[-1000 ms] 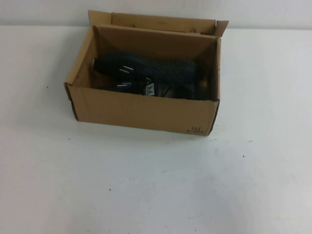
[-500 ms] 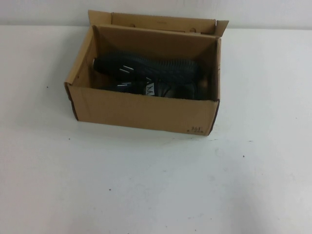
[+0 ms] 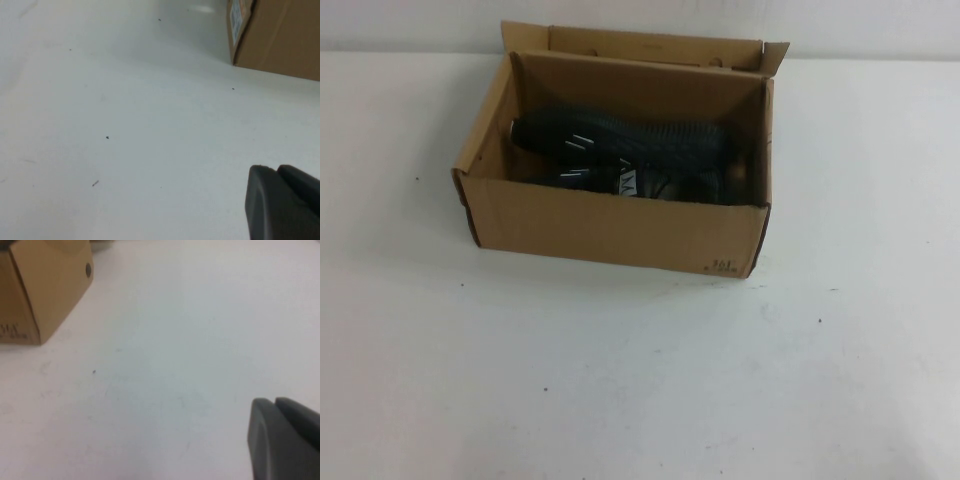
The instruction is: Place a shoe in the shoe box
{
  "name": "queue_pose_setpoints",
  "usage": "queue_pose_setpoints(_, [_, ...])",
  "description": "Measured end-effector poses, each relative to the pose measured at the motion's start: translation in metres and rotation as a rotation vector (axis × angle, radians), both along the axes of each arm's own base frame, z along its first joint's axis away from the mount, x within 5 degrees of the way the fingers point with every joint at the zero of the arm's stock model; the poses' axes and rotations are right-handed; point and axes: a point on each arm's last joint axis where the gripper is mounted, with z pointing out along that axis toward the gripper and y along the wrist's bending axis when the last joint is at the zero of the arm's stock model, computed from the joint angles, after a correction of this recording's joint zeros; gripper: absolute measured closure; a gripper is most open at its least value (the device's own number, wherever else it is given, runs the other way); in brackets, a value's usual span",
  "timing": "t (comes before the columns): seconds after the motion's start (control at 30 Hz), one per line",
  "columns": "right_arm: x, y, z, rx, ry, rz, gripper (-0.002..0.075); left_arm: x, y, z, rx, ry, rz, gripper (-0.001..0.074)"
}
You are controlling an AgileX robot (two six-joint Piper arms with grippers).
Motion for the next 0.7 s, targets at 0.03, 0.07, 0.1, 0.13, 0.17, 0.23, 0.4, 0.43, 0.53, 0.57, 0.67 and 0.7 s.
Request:
queue_pose_setpoints(0.03, [-0.0007, 0.0004, -0.0028, 0.002, 0.030, 0.004, 0.0743, 0.0000, 0.0000, 0.0000, 0.000, 0.000, 0.000, 0.0736])
queue_pose_setpoints(0.07, [-0.0011, 0.0007, -0.0051, 0.004, 0.051, 0.007, 0.0743, 0.0000, 0.0000, 0.0000, 0.000, 0.000, 0.000, 0.0736])
queue_pose_setpoints(0.1, [-0.0013, 0.0008, -0.0055, 0.004, 0.056, 0.008, 0.0743, 0.0000, 0.0000, 0.0000, 0.000, 0.000, 0.000, 0.0736])
queue_pose_setpoints(0.13, [-0.0013, 0.0008, -0.0056, 0.004, 0.058, 0.008, 0.0743, 0.0000, 0.0000, 0.0000, 0.000, 0.000, 0.000, 0.0736])
queue_pose_setpoints(0.17, [-0.0013, 0.0008, -0.0056, 0.005, 0.058, 0.008, 0.0743, 0.0000, 0.0000, 0.0000, 0.000, 0.000, 0.000, 0.0736])
queue_pose_setpoints(0.23, [-0.0013, 0.0008, -0.0057, 0.005, 0.058, 0.008, 0.0743, 0.0000, 0.0000, 0.0000, 0.000, 0.000, 0.000, 0.0736])
queue_pose_setpoints(0.4, [-0.0014, 0.0008, -0.0058, 0.005, 0.060, 0.008, 0.0743, 0.0000, 0.0000, 0.0000, 0.002, 0.000, -0.001, 0.0736])
queue_pose_setpoints(0.43, [-0.0014, 0.0008, -0.0058, 0.005, 0.060, 0.008, 0.0743, 0.0000, 0.0000, 0.0000, 0.002, 0.000, -0.001, 0.0736])
queue_pose_setpoints(0.53, [-0.0014, 0.0008, -0.0058, 0.005, 0.060, 0.008, 0.0743, 0.0000, 0.0000, 0.0000, 0.002, 0.000, -0.001, 0.0736])
queue_pose_setpoints(0.57, [-0.0014, 0.0008, -0.0058, 0.005, 0.060, 0.008, 0.0743, 0.0000, 0.0000, 0.0000, 0.002, 0.000, -0.001, 0.0736])
queue_pose_setpoints(0.67, [-0.0014, 0.0008, -0.0058, 0.005, 0.060, 0.008, 0.0743, 0.0000, 0.0000, 0.0000, 0.002, 0.000, -0.001, 0.0736])
queue_pose_setpoints(0.7, [-0.0014, 0.0008, -0.0058, 0.005, 0.060, 0.008, 0.0743, 0.0000, 0.0000, 0.0000, 0.002, 0.000, -0.001, 0.0736])
